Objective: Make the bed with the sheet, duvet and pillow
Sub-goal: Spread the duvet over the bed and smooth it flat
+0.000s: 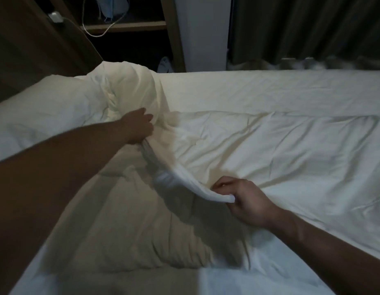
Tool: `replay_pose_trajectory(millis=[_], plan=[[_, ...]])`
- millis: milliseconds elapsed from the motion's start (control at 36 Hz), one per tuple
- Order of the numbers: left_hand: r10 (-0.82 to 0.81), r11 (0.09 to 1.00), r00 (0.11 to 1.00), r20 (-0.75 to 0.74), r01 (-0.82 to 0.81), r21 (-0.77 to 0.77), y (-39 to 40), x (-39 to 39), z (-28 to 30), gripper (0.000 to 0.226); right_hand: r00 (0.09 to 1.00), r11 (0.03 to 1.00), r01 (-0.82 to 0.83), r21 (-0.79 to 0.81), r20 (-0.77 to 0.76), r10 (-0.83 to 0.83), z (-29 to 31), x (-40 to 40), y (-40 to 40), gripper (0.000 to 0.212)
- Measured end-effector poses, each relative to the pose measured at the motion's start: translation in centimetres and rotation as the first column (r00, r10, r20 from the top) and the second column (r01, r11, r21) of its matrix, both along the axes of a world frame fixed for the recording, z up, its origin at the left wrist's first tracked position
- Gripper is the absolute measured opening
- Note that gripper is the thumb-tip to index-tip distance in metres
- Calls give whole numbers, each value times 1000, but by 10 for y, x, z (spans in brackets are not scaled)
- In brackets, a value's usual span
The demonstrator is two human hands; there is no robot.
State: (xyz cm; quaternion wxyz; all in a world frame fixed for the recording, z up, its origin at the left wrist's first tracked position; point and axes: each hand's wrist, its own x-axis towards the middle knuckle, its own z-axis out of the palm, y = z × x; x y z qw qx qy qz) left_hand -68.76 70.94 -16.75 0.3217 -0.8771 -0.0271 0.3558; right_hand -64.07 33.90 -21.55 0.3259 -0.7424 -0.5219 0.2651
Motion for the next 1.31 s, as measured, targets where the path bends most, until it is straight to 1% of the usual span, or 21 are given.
replay_pose_trajectory(millis=[56,139,194,250,389,444,556,611,694,722,778,806,833,861,917,1000,1028,1083,1167,1250,1306], plan=[[58,992,997,-53,-51,114,19,-15,15,42,1000,1000,-10,4,0,10,2,1,-3,53],[191,973,977,92,-201,115,37,-49,33,31,999,999,-38,-9,-2,37,2,1,-10,53],[227,964,973,48,-231,134,40,-75,45,41,999,999,-34,-22,1,34,2,-2,-14,55],[172,968,984,38,-176,178,37,-99,55,56,1000,999,-30,-30,0,30,3,-7,-16,59],[387,884,896,219,-428,188,19,-163,71,43,984,986,-163,-17,75,164,21,-21,-12,56],[398,858,881,256,-456,236,18,-181,82,50,971,977,-212,-7,109,211,29,-20,-17,53],[419,845,835,355,-502,185,12,-213,99,53,967,970,-240,-47,78,243,36,-20,-36,52],[497,802,781,377,-580,143,-2,-224,92,45,959,959,-265,-100,79,273,32,-27,-43,56],[755,605,528,389,-790,-101,-41,-243,68,36,944,926,-293,-239,79,319,22,-39,-55,58],[752,633,564,340,-762,-136,-50,-252,59,33,938,904,-305,-300,71,340,19,-41,-60,58],[626,775,720,299,-617,-137,-75,-276,31,24,930,850,-316,-421,40,365,11,-46,-69,55],[614,789,767,188,-599,-137,-83,-288,13,12,930,822,-311,-476,25,366,7,-49,-71,51],[598,797,790,133,-570,-197,-85,-298,1,24,927,794,-307,-525,22,374,4,-52,-71,46],[594,797,802,64,-575,-183,-93,-305,-3,34,919,767,-304,-565,38,392,-1,-56,-70,45],[589,785,793,-155,-607,-120,-114,-291,8,31,879,711,-301,-635,105,465,-9,-61,-63,48],[709,641,672,-214,-741,-200,-105,-262,2,40,858,675,-269,-687,147,492,-16,-67,-39,63],[702,643,686,-192,-726,-243,-100,-248,3,43,866,668,-268,-694,131,483,-17,-69,-29,70],[733,630,679,-28,-694,-347,-83,-217,2,44,898,657,-266,-705,66,434,-21,-74,-8,82],[764,623,607,218,-605,-496,-51,-172,-8,57,963,703,-222,-675,-42,265,-34,-82,19,87],[787,614,531,315,-616,-494,-26,-135,-25,87,994,776,-113,-621,-77,83,-48,-94,38,80],[832,554,459,312,-683,-476,-13,-120,-41,109,994,783,-37,-621,-101,-33,-59,-103,45,75]])
